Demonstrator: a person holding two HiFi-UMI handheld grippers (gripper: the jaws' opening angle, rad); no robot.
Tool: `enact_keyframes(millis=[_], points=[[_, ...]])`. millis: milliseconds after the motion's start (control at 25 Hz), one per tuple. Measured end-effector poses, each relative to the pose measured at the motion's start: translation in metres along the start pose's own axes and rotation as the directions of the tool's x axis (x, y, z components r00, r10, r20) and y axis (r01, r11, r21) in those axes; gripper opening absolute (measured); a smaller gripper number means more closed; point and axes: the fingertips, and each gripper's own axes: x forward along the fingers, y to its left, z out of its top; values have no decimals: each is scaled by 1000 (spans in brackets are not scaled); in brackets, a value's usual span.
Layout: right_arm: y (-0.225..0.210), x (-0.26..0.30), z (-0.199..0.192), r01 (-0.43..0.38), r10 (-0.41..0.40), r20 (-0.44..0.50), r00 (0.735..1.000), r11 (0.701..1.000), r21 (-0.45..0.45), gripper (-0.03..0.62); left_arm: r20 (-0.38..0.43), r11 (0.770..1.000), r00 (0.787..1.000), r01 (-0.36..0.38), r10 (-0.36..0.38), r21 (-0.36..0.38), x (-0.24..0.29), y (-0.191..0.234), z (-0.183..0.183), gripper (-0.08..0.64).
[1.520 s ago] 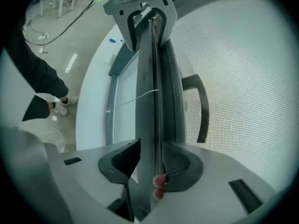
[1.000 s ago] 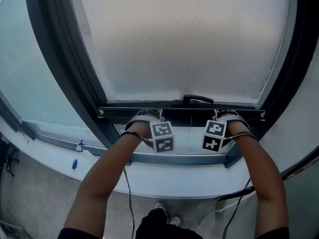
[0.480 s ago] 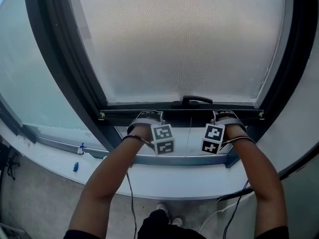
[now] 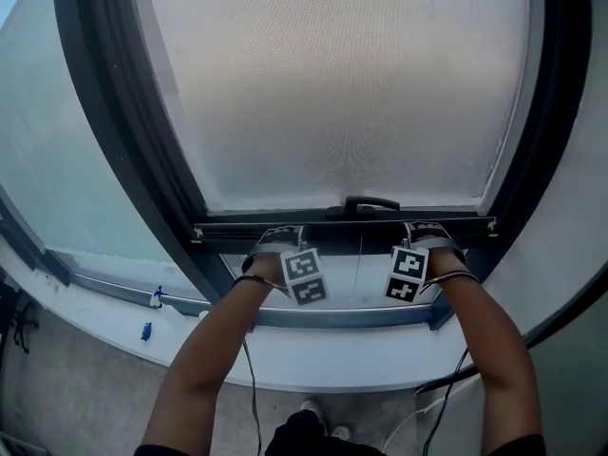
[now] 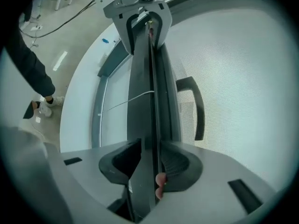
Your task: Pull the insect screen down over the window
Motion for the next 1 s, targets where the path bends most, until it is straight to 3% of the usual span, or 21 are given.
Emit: enact_keyframes(millis=[200,280,360,520,680,760,840,920,960,1000], points=[[-22,-34,7,87,-120,156,981,975,202,137,142,988,989,-30,52,-152,-35,15,16,227],[-33,-57,14,124,-197,224,954,945,304,135,234,967,969,-24,85,-253,-56,22,33,202],[-43,-83,21,151,-283,274,919,896,419,96,322,931,936,-12,138,-364,-81,29,46,173],[-51,-128,28,154,-403,321,857,796,586,58,440,827,854,21,277,-562,-134,32,53,113],[-48,-166,36,147,-493,336,802,709,690,11,443,714,789,8,425,-700,-177,37,45,4],[-46,-187,40,124,-531,336,778,654,746,5,438,642,763,39,476,-765,-194,37,40,3],[-41,-210,42,74,-569,326,755,568,820,5,429,554,738,90,521,-828,-209,33,33,3],[-32,-234,44,-4,-603,312,734,455,890,5,412,471,720,134,558,-872,-222,24,27,3],[-26,-244,44,-32,-616,301,728,407,913,5,402,445,718,142,569,-884,-227,18,24,3],[-20,-251,44,-49,-626,289,725,373,927,5,390,435,721,136,573,-890,-230,11,23,3]])
